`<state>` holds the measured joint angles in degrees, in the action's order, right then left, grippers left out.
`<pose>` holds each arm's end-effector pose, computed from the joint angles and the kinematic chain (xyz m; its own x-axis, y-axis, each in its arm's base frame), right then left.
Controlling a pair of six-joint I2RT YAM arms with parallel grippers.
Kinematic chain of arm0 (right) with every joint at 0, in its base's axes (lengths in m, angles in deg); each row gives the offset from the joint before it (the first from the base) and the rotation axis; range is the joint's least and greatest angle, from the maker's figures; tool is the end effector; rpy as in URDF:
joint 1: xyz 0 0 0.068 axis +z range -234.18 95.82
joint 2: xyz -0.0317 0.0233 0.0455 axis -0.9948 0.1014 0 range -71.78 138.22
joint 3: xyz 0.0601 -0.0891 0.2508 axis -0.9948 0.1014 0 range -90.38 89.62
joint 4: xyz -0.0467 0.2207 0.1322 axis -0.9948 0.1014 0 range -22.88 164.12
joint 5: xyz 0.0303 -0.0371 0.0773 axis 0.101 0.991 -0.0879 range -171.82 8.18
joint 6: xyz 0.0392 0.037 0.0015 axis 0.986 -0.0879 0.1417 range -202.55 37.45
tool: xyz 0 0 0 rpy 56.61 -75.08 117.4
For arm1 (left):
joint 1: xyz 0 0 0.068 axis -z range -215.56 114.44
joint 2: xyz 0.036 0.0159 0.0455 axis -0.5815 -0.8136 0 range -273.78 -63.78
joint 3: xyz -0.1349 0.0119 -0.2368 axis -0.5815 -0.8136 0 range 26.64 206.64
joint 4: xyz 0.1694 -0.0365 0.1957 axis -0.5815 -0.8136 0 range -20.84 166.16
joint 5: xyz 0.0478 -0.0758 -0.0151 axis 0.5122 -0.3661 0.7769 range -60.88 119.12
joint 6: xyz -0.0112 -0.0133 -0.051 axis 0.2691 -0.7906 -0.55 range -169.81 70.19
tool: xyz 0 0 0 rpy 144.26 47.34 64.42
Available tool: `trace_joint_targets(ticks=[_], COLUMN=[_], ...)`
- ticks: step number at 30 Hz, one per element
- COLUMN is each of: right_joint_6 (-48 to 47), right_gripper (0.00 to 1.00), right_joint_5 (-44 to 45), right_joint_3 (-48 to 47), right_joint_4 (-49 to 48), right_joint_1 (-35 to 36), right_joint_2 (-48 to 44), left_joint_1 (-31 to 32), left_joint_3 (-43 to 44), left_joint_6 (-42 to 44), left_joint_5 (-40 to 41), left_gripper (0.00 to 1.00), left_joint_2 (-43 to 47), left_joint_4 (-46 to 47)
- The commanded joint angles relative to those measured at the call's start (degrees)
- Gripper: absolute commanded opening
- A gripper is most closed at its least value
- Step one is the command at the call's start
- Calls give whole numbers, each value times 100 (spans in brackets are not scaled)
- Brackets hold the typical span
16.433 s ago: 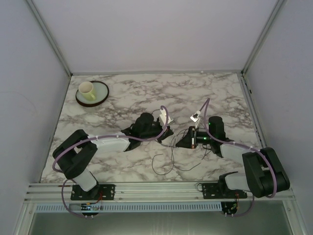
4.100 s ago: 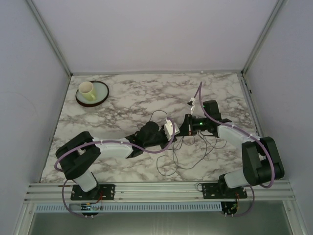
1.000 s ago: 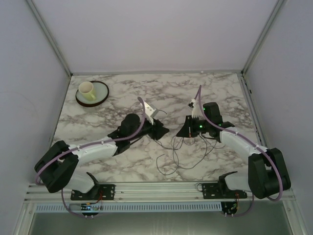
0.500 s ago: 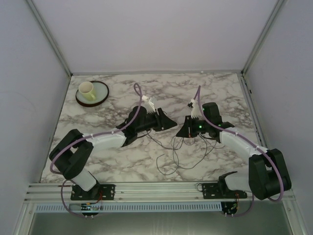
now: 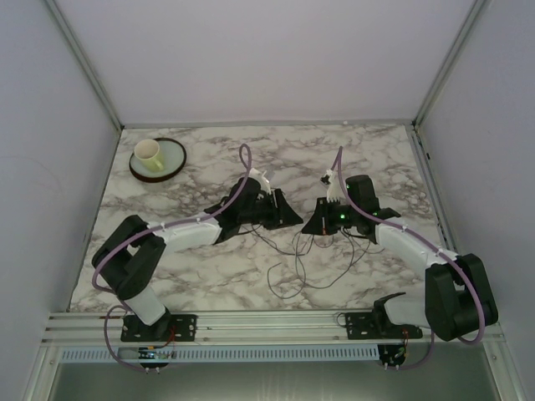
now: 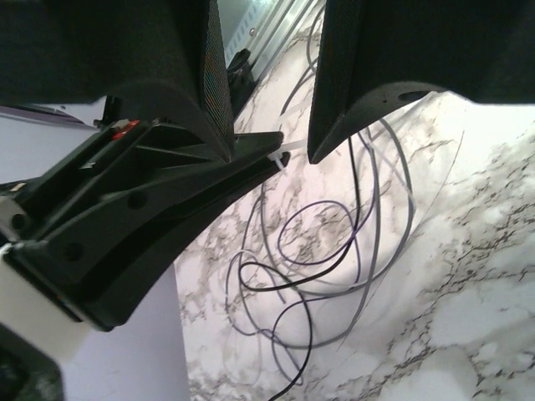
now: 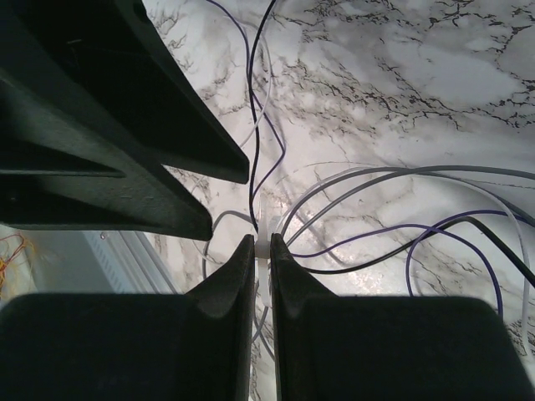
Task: Zip-tie the wires
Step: Tie the cable at the center of the board.
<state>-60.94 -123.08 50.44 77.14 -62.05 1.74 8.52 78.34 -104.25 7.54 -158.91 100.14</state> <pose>0.2258 0.1172 0.2076 -0.8673 -0.0538 -0.4948 -0.4307 0.5793 0.6920 0.2522 -0.2624 0.2160 -0.8680 -0.2124 -0.4488 0.3266 0.4367 -0.8383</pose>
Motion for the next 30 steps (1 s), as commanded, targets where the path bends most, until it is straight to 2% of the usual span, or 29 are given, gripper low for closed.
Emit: trace_joint_targets(ticks=[1,8,16,30], right_joint_6=[-78,-69,-60,-86], right_gripper=[0,0,0,0], right_joint_5=[47,46,39,47], right_joint_3=[-147,-175,-169,-177], right_joint_4=[-2,-4,-4,-9], right_joint_1=[79,73,93,92], right_joint_2=[-109,-74,-58,-49], left_joint_1=[-13,-4,15,7], left_joint_3=[141,157,173,335], left_joint_6=[63,-103,-263,-326], left_joint_5=[-146,-294,-296,-278], left_gripper=[41,40,34,34], left_joint_2=[-113,-289,-395,-403], left_joint_4=[-288,-8,261,327])
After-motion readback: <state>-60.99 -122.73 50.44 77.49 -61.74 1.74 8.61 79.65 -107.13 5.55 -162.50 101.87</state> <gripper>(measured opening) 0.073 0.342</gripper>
